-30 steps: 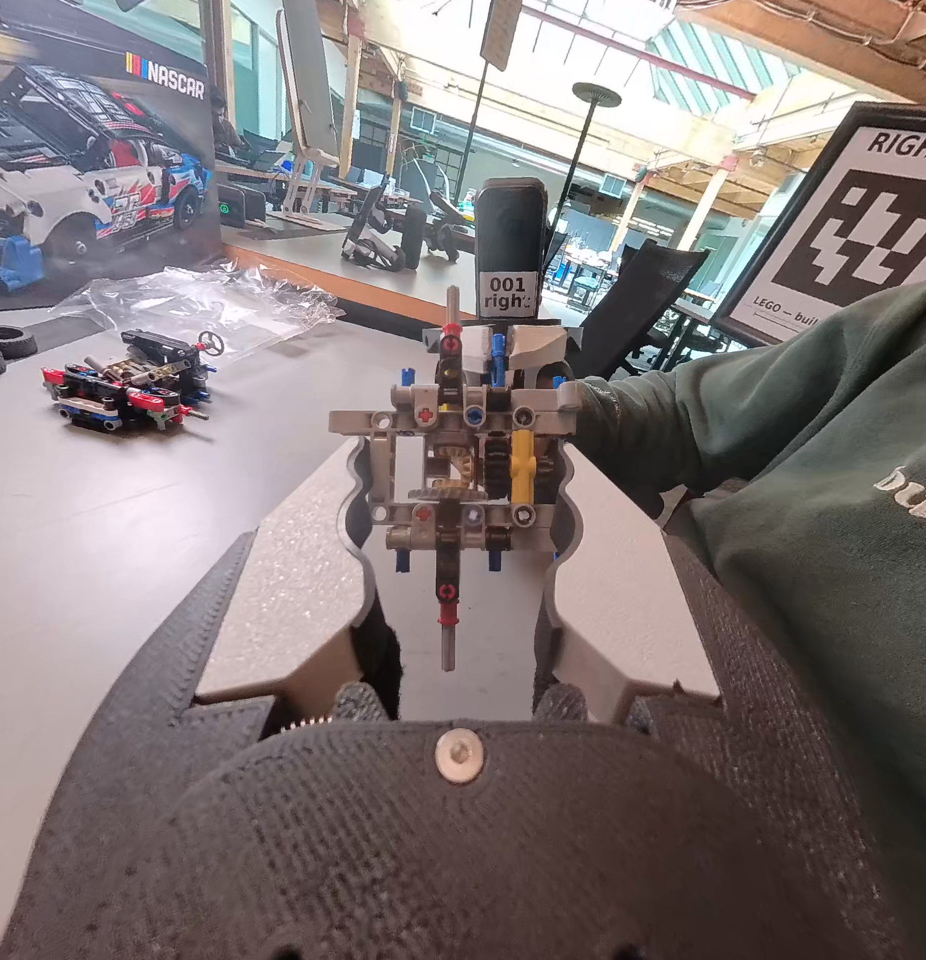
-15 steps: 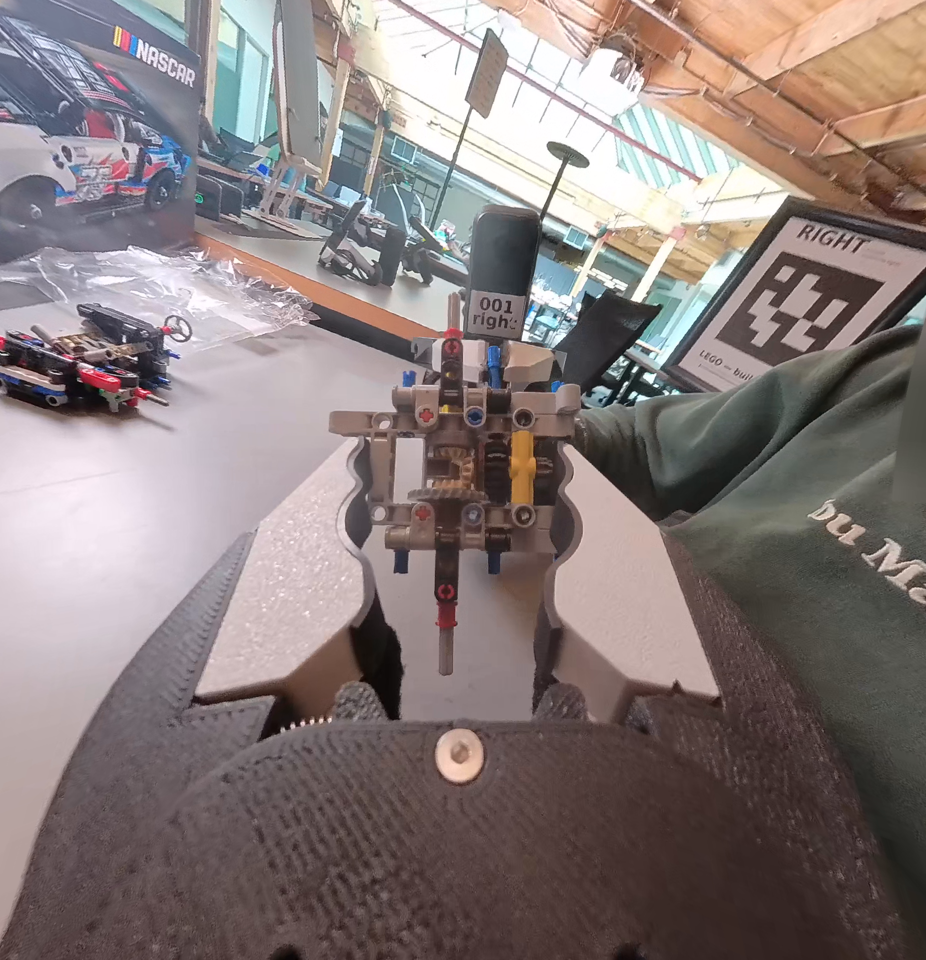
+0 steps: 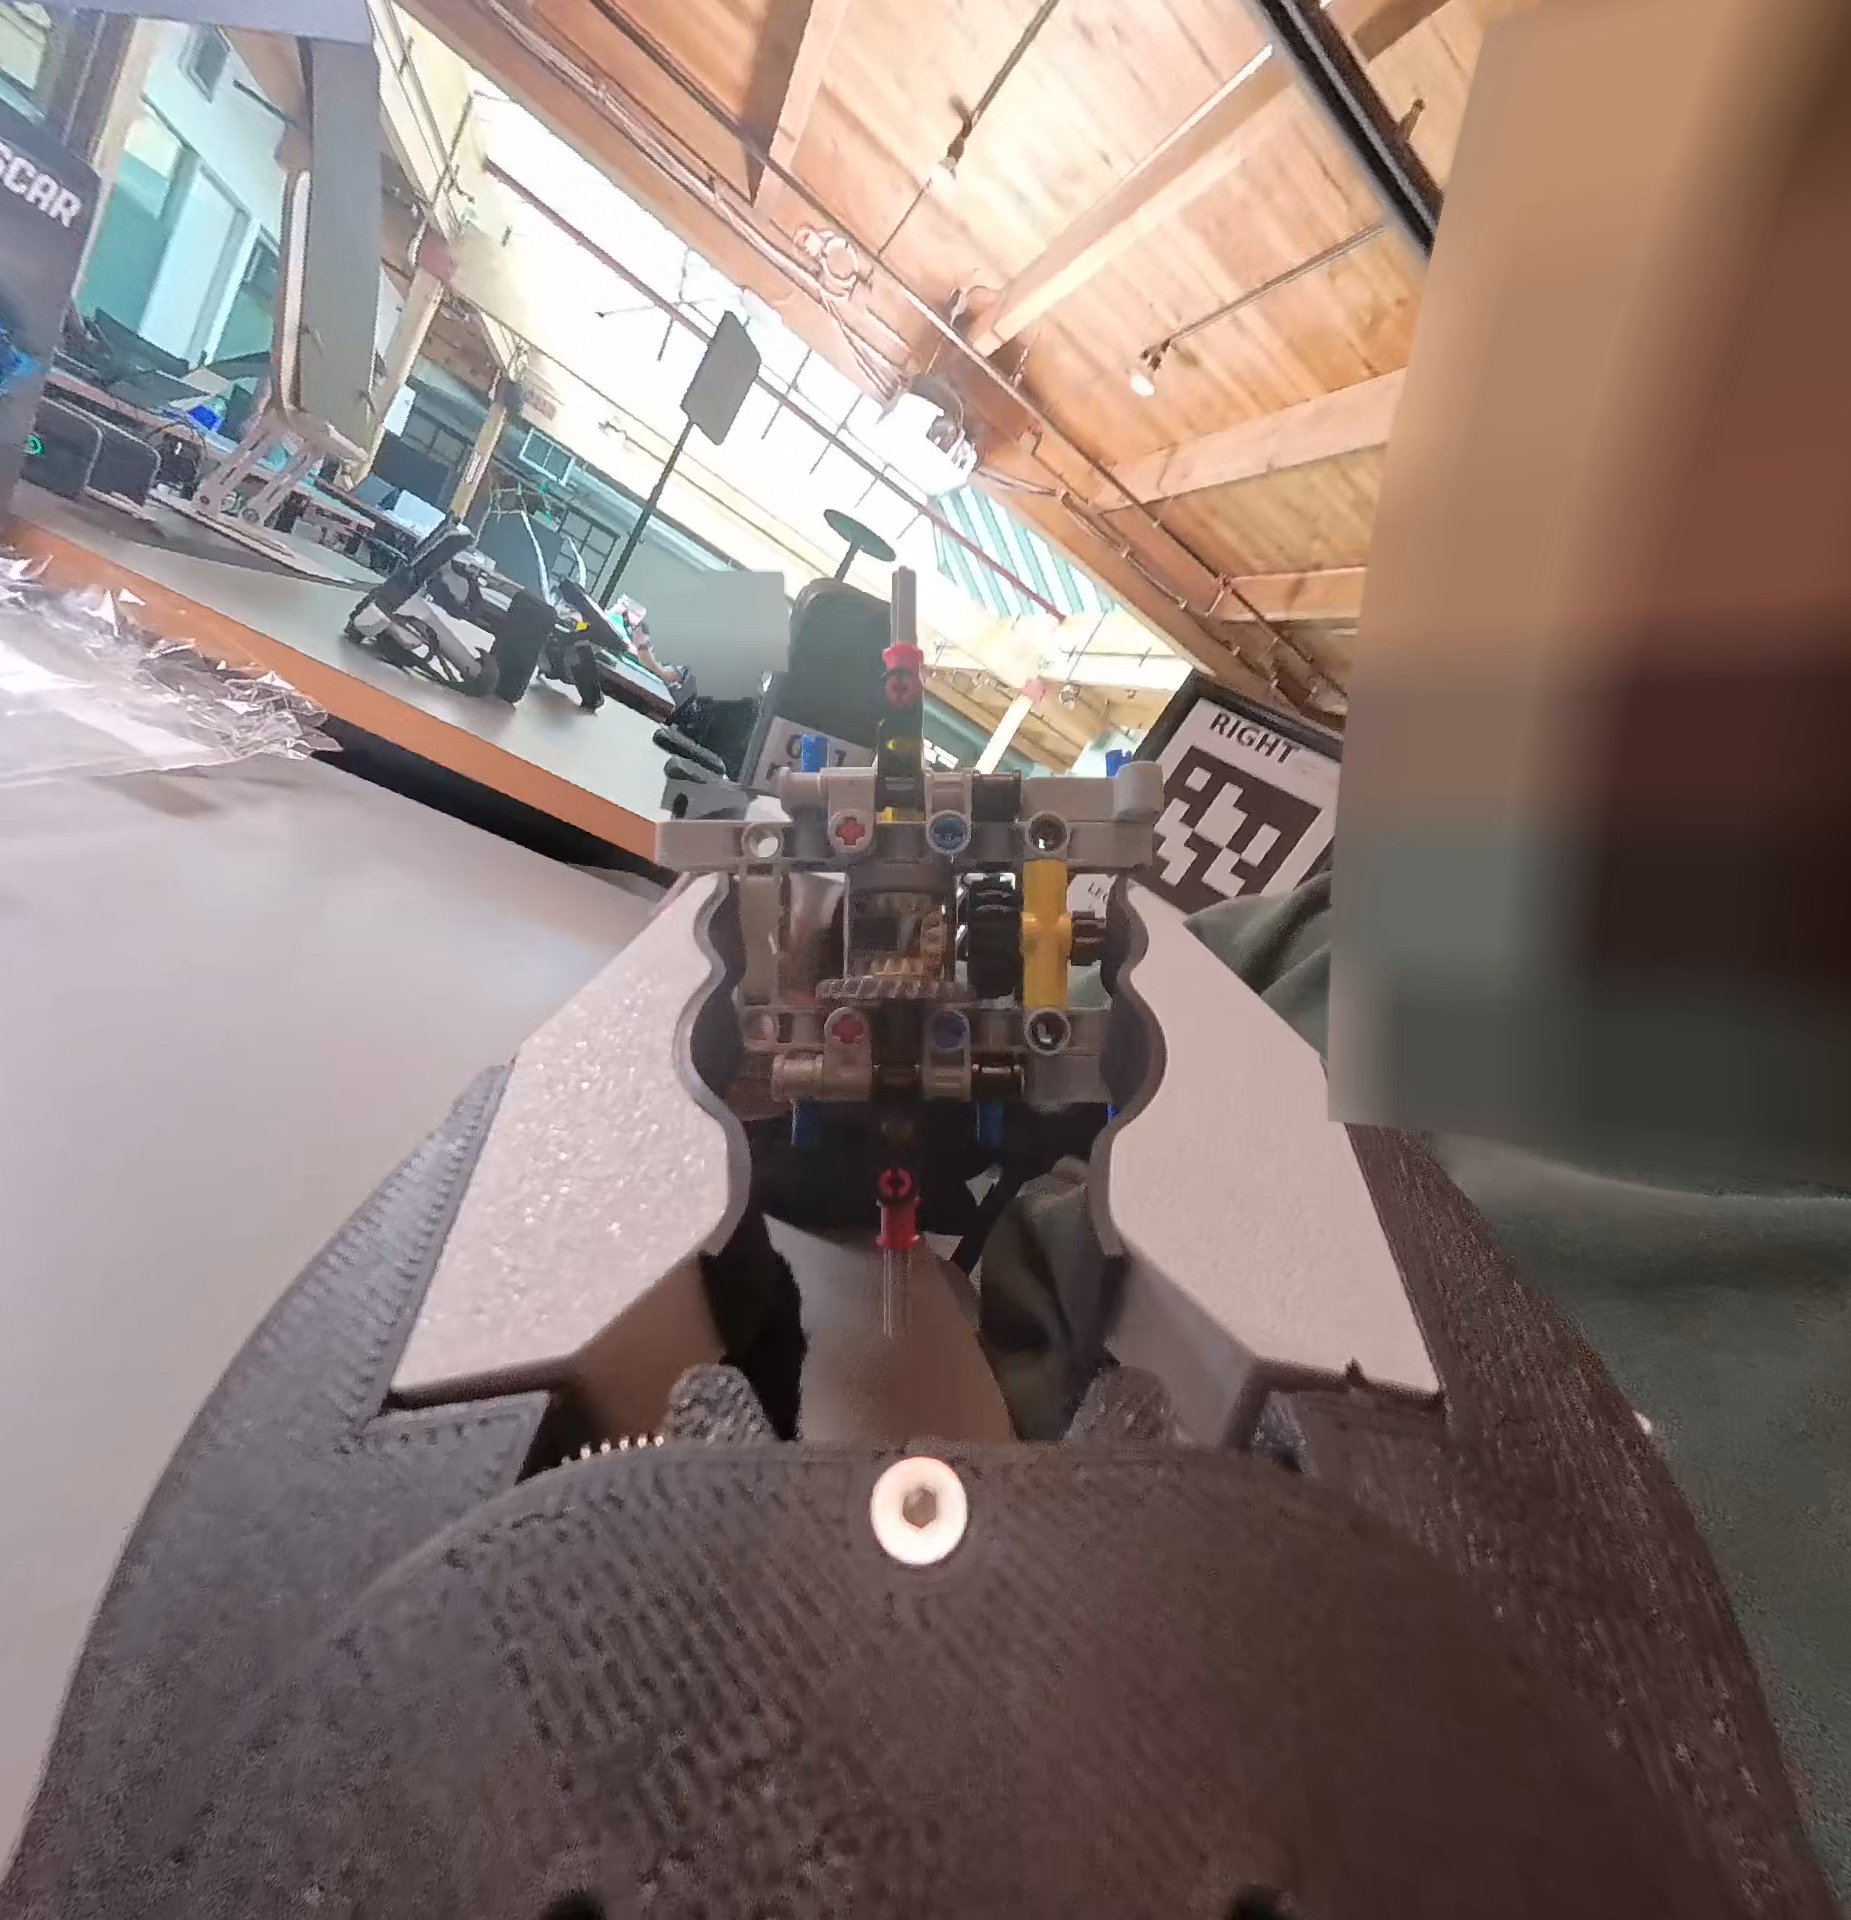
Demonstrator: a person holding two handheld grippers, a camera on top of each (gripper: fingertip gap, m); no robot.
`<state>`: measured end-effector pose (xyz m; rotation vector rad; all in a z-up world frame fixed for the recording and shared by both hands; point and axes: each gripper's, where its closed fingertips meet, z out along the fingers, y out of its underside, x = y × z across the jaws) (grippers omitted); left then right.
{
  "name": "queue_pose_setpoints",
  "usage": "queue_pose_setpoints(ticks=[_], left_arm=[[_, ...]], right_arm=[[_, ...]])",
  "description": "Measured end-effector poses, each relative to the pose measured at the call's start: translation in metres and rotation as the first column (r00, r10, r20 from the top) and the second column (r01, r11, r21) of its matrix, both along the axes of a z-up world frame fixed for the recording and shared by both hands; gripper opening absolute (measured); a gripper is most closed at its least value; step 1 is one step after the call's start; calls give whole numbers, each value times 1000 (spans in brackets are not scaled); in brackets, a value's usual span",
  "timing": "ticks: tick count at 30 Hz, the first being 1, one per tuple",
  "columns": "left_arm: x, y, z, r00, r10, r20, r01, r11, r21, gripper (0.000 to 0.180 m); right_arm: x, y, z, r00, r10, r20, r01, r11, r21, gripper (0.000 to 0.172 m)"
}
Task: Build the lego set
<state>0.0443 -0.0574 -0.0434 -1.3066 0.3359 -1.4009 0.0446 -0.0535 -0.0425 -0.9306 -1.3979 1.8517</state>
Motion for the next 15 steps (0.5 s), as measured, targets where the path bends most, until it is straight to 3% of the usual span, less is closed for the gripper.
queue_pose_setpoints(ticks=[5, 9, 12, 15], left_arm=[[-12, 1, -5, 999, -3, 32, 3, 1000, -16, 69], [-21, 2, -9, 1000, 6, 24, -6, 1000, -14, 69], [-28, 0, -12, 1000, 13, -1, -13, 1000, 4, 68], [-28, -3, -18, 992, 48, -117, -39, 996, 80, 69]], right_arm=[[-1, 0, -14, 999, -3, 35, 2, 1000, 14, 0], [-6, 7, -31, 994, -55, 90, 41, 988, 149, 0], [-8, 34, -35, 983, -156, 98, 137, 974, 182, 0], [-7, 79, -34, 947, -305, 97, 286, 943, 171, 2]])
